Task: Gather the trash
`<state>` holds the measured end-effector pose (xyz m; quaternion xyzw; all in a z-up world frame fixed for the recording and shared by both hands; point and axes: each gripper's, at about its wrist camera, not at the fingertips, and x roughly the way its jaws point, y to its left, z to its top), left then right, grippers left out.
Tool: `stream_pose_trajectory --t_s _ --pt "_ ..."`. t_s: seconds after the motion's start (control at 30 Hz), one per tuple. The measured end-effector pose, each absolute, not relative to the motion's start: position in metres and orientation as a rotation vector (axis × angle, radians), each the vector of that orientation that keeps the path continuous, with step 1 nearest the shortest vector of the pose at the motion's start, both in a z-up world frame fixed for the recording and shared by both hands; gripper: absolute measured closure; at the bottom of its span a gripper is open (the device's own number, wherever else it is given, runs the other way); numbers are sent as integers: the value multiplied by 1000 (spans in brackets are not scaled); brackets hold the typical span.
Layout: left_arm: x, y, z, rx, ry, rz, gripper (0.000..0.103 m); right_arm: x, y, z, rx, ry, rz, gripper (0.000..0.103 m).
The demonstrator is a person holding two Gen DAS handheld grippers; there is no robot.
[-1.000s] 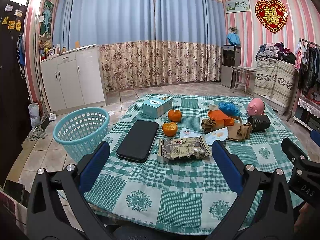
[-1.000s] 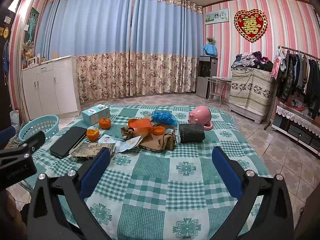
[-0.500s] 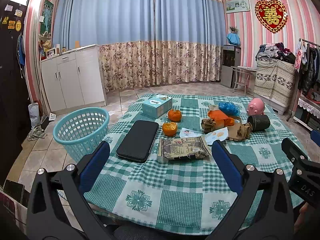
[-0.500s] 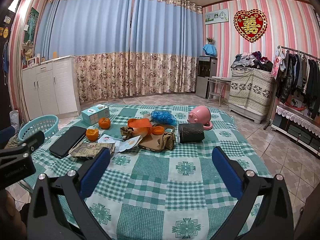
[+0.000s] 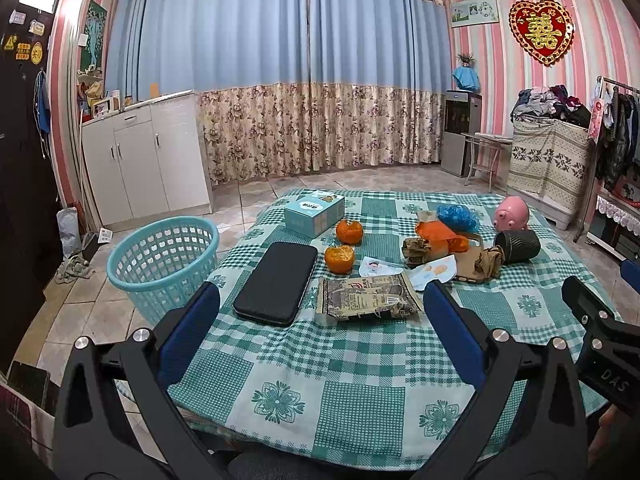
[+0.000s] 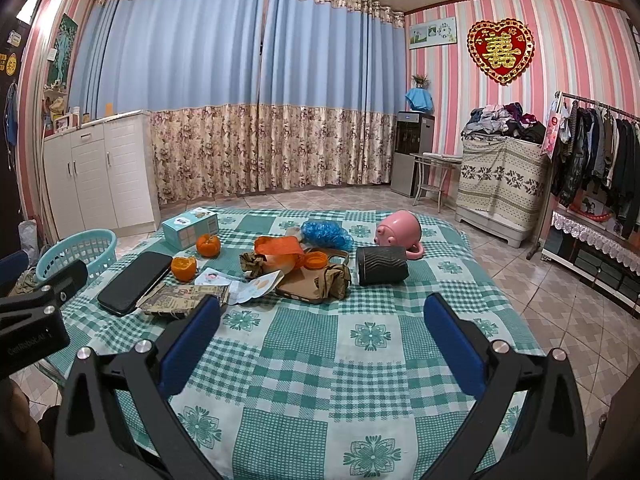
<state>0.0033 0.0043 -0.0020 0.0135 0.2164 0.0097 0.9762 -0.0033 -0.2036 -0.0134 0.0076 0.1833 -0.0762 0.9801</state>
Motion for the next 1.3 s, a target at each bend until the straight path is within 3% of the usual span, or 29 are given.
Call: stream_pose_trajectory --t_s 1.3 --pt "19 6 -15 53 480 8 5 6 -213 -32 -27 385 -183 4"
